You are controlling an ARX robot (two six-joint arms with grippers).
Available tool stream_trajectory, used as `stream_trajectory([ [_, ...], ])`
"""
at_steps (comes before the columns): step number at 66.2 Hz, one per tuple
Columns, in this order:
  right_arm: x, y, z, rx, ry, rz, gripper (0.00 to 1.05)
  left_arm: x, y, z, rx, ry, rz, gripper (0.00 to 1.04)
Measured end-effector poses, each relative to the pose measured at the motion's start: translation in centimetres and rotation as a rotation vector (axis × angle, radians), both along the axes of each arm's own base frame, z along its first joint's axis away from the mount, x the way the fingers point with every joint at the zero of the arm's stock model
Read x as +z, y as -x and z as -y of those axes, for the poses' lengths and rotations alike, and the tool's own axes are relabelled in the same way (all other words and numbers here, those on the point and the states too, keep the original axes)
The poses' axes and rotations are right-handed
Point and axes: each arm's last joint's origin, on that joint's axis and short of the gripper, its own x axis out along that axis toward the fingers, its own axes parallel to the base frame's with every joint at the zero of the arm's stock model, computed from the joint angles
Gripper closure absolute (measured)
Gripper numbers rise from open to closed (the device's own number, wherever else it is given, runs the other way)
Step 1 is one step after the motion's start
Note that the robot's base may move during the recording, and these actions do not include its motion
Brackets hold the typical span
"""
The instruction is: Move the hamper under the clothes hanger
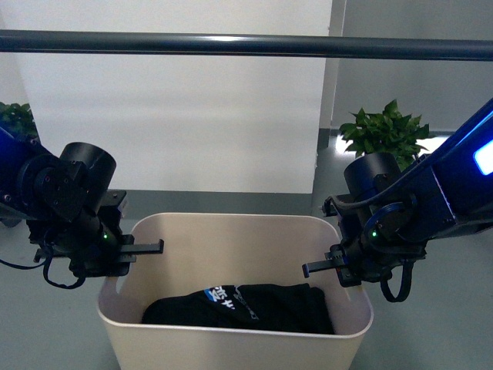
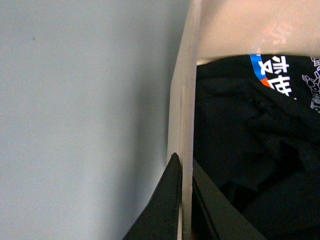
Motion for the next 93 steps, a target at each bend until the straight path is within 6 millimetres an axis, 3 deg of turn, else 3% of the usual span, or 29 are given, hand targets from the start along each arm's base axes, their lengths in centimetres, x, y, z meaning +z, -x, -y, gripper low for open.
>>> stream_trajectory([
  [14, -0.7, 0.2, 0.2, -0.096, -0.174, -0.067, 1.02, -0.1, 0.1, -0.1, 0.007, -0.010, -0.007, 1.00],
  [32, -1.4, 0.2, -0.1, -0.118, -0.178, -0.072, 1.02, -1.2, 0.0, -0.1, 0.009, -0.013, -0.013, 1.00],
  [56, -4.2, 0.1, 0.0, -0.128, -0.166, -0.101, 1.02, -4.7, 0.4, 0.6, 0.007, 0.002, -0.070, 1.00],
  [73, -4.8, 0.1, 0.0, -0.131, -0.165, -0.096, 1.02, -5.1, 0.5, 1.0, -0.008, 0.020, -0.079, 1.00],
  [76, -4.9, 0.0, 0.0, -0.130, -0.164, -0.094, 1.01, -5.1, 0.5, 1.0, -0.009, 0.025, -0.079, 0.96],
  [93, -4.4, -0.1, 0.0, -0.134, -0.160, -0.073, 0.65, -3.6, 0.0, 1.3, -0.008, 0.046, -0.038, 0.58],
])
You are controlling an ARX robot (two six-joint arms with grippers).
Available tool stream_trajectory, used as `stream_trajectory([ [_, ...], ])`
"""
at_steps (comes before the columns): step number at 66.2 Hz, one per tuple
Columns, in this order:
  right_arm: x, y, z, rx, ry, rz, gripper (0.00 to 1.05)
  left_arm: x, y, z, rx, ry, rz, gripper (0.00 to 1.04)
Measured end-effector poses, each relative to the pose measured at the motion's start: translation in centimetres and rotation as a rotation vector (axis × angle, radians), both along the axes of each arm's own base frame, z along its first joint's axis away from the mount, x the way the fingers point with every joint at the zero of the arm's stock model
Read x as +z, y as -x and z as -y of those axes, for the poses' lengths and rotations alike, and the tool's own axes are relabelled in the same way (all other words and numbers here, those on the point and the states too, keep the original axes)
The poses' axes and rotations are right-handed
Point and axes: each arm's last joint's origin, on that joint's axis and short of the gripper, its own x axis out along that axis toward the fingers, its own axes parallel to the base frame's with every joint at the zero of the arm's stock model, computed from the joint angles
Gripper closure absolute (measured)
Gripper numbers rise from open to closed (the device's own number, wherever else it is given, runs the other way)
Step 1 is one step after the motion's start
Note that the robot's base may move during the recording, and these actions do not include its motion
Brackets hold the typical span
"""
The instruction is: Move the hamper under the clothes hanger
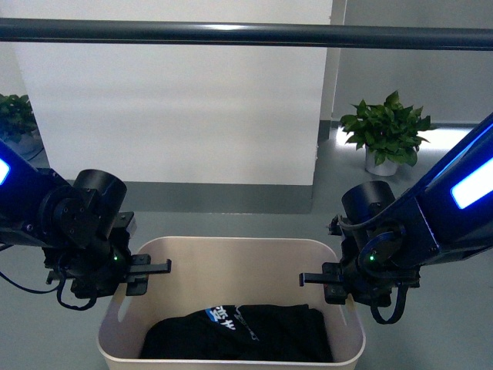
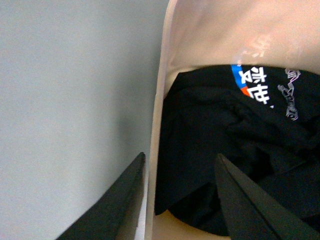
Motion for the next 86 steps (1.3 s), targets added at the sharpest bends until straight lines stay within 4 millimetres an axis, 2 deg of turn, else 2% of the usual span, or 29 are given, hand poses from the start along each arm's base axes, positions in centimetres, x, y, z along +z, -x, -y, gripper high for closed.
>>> stream_trajectory([
  [7, 1.0, -0.2, 0.0, -0.005, 0.009, 0.023, 0.51, 1.9, -0.4, 0.0, 0.002, 0.013, 0.036, 0.44],
  [13, 2.8, -0.5, 0.0, -0.007, 0.007, 0.064, 0.39, 4.5, -0.8, 0.0, 0.003, 0.021, 0.091, 0.31],
  [16, 4.7, -0.7, 0.1, -0.007, 0.009, 0.106, 0.30, 6.8, -1.0, 0.0, 0.004, 0.024, 0.144, 0.22],
  [21, 7.1, -0.9, 0.1, -0.007, 0.005, 0.164, 0.21, 9.3, -1.0, -0.1, 0.005, 0.027, 0.199, 0.14],
  [25, 9.8, -1.0, 0.2, -0.008, -0.004, 0.236, 0.12, 12.0, -0.9, -0.1, 0.003, 0.031, 0.264, 0.05],
  [26, 10.8, -1.1, 0.3, -0.010, -0.007, 0.265, 0.09, 13.1, -0.8, -0.1, 0.002, 0.031, 0.294, 0.05],
  [29, 12.6, -1.0, 0.4, -0.014, -0.018, 0.313, 0.06, 14.8, -0.6, -0.1, 0.001, 0.034, 0.342, 0.07],
  [37, 17.9, -0.3, 0.8, -0.037, -0.043, 0.474, 0.08, 19.7, 0.4, -0.1, -0.015, 0.053, 0.503, 0.07],
  [45, 21.2, 0.7, 1.1, -0.065, -0.058, 0.612, 0.08, 22.6, 2.0, 0.0, -0.043, 0.032, 0.691, 0.07],
  [52, 21.8, 1.0, 1.2, -0.068, -0.064, 0.631, 0.08, 23.3, 2.4, 0.0, -0.052, 0.012, 0.741, 0.07],
  [55, 21.6, 1.0, 1.2, -0.069, -0.060, 0.628, 0.08, 23.0, 2.8, -0.1, -0.032, -0.024, 0.809, 0.13],
  [59, 20.6, 1.4, 1.4, -0.075, -0.028, 0.715, 0.15, 22.1, 3.8, -0.2, -0.025, -0.037, 0.883, 0.22],
  [64, 19.3, 2.7, 2.0, -0.050, 0.012, 0.831, 0.25, 20.5, 5.7, -0.4, -0.030, -0.048, 0.925, 0.33],
  [71, 18.1, 6.1, 3.2, -0.038, 0.040, 0.925, 0.41, 19.0, 9.1, -0.8, -0.029, -0.053, 0.945, 0.49],
  [75, 18.2, 7.7, 3.9, -0.038, 0.048, 0.952, 0.48, 18.8, 10.6, -1.1, -0.027, -0.055, 0.955, 0.56],
  [79, 18.5, 10.2, 4.9, -0.045, 0.057, 0.987, 0.61, 18.5, 13.0, -1.4, -0.025, -0.058, 0.969, 0.69],
  [86, 18.3, 13.5, 6.0, -0.048, 0.066, 0.998, 0.78, 17.5, 16.0, -1.7, -0.026, -0.058, 0.966, 0.87],
])
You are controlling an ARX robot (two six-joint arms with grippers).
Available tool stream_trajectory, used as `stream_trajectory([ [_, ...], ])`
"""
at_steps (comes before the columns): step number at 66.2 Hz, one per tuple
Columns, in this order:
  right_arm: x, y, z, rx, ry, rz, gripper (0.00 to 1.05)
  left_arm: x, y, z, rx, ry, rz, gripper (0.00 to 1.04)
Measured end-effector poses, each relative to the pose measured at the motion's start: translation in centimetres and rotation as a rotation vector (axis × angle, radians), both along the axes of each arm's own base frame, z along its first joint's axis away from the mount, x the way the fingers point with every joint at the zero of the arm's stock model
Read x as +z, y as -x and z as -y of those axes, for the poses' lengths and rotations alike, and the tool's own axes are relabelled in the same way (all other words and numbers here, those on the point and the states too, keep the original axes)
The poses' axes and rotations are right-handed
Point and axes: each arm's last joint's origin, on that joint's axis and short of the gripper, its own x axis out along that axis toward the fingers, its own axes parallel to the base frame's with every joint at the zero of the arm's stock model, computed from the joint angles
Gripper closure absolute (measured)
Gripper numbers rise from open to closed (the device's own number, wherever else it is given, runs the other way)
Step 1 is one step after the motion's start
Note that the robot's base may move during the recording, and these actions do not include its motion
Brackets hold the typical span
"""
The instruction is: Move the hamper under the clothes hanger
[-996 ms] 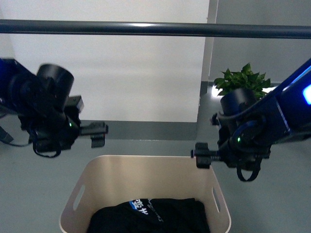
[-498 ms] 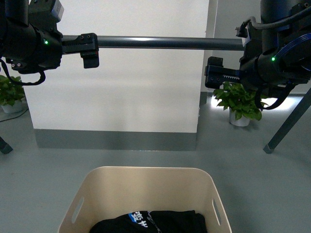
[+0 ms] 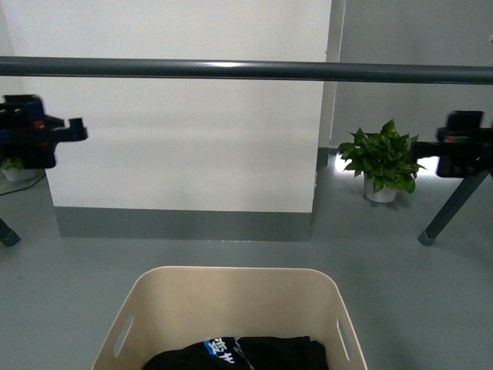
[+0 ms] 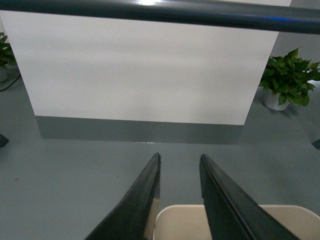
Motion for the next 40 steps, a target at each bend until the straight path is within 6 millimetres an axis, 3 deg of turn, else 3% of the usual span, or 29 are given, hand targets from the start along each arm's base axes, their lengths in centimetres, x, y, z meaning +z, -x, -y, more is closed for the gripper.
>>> stream_trajectory([
  [6, -1.3, 2.8, 0.6, 0.007, 0.007, -0.030, 0.96, -1.2, 2.5, -0.8, -0.014, -0.001, -0.018, 1.03],
  [9, -1.8, 4.3, 0.9, 0.009, 0.012, -0.042, 1.03, -1.7, 3.9, -1.1, -0.004, -0.003, -0.024, 1.01],
  [25, -2.5, 9.0, 1.9, 0.005, 0.011, -0.041, 1.03, -2.8, 8.3, -1.3, 0.000, -0.004, -0.025, 1.01],
  [40, -2.9, 12.0, 3.1, 0.011, 0.010, -0.039, 1.03, -3.4, 11.1, -1.3, 0.001, -0.004, -0.021, 1.01],
])
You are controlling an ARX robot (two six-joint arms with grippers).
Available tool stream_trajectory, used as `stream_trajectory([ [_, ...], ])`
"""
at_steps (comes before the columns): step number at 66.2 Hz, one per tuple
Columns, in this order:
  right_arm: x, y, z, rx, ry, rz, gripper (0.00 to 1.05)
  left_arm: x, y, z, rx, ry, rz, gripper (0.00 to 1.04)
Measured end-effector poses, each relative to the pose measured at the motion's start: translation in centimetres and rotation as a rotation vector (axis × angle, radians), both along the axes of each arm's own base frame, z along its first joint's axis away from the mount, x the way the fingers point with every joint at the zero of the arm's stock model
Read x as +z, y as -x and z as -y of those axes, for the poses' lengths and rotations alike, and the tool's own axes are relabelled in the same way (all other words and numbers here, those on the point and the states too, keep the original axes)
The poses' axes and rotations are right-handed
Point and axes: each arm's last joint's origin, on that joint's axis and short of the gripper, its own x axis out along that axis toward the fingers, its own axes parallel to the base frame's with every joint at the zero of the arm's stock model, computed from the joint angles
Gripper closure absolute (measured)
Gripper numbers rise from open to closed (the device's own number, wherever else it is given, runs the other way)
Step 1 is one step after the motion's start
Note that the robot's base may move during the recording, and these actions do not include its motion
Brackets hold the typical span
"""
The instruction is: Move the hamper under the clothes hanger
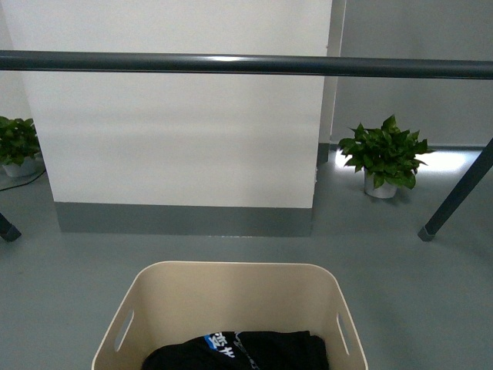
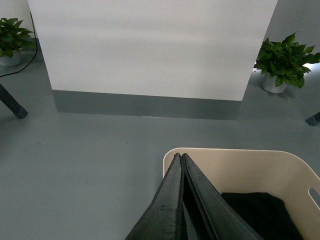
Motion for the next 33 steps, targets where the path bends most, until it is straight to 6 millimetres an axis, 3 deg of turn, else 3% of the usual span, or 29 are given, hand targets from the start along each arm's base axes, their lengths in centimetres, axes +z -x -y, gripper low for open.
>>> stream_trajectory([
  [10, -1.2, 2.1, 0.2, -0.006, 0.000, -0.011, 1.03, -0.4, 1.9, 0.0, 0.000, 0.000, -0.003, 1.01],
  [33, -1.1, 5.0, 0.2, -0.006, 0.000, -0.004, 1.03, -1.7, 4.7, 0.0, 0.000, 0.000, -0.008, 1.01],
])
